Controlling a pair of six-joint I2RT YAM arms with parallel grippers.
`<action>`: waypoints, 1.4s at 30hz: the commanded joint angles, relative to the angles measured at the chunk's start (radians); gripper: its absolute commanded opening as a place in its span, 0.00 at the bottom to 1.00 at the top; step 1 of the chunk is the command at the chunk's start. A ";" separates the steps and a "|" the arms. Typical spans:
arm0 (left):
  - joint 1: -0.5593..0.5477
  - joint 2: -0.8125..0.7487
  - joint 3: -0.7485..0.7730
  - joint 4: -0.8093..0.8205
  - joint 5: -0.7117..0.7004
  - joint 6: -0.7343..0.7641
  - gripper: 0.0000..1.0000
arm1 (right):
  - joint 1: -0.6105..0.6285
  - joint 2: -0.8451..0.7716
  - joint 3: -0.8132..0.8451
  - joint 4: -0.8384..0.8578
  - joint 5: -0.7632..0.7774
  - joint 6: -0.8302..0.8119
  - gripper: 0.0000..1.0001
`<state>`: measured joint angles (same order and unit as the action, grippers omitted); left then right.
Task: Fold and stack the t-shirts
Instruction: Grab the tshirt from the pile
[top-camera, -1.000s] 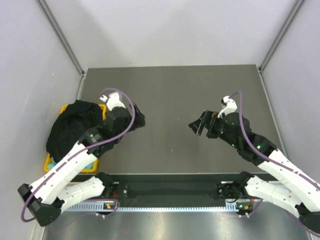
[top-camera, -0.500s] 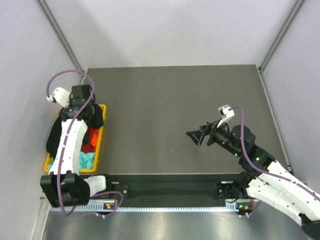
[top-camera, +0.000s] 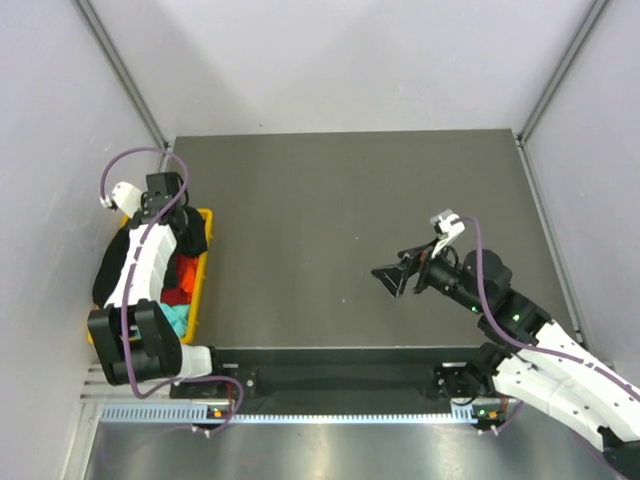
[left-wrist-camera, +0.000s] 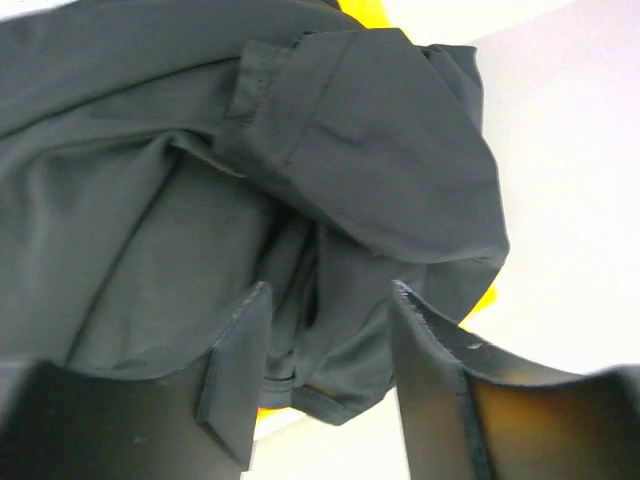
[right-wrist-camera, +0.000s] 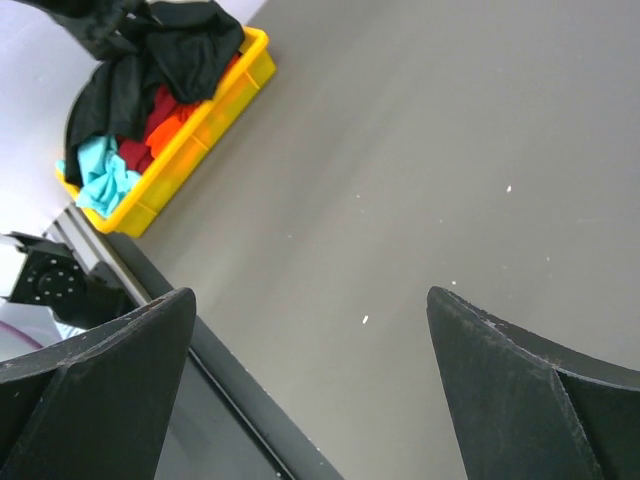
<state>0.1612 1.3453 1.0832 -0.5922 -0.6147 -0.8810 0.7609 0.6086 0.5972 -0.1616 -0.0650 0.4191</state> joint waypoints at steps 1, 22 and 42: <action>0.004 0.011 0.000 0.101 0.015 0.039 0.51 | -0.005 -0.038 0.030 0.033 -0.024 -0.020 0.99; 0.003 0.058 0.004 0.020 0.056 0.089 0.47 | -0.003 -0.107 0.052 -0.035 -0.007 -0.039 1.00; -0.064 0.032 0.598 0.130 0.639 0.153 0.00 | -0.003 -0.063 0.173 -0.197 -0.010 0.036 1.00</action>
<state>0.1398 1.4025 1.5932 -0.5400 -0.1825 -0.6724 0.7609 0.5480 0.7296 -0.3477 -0.0769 0.4232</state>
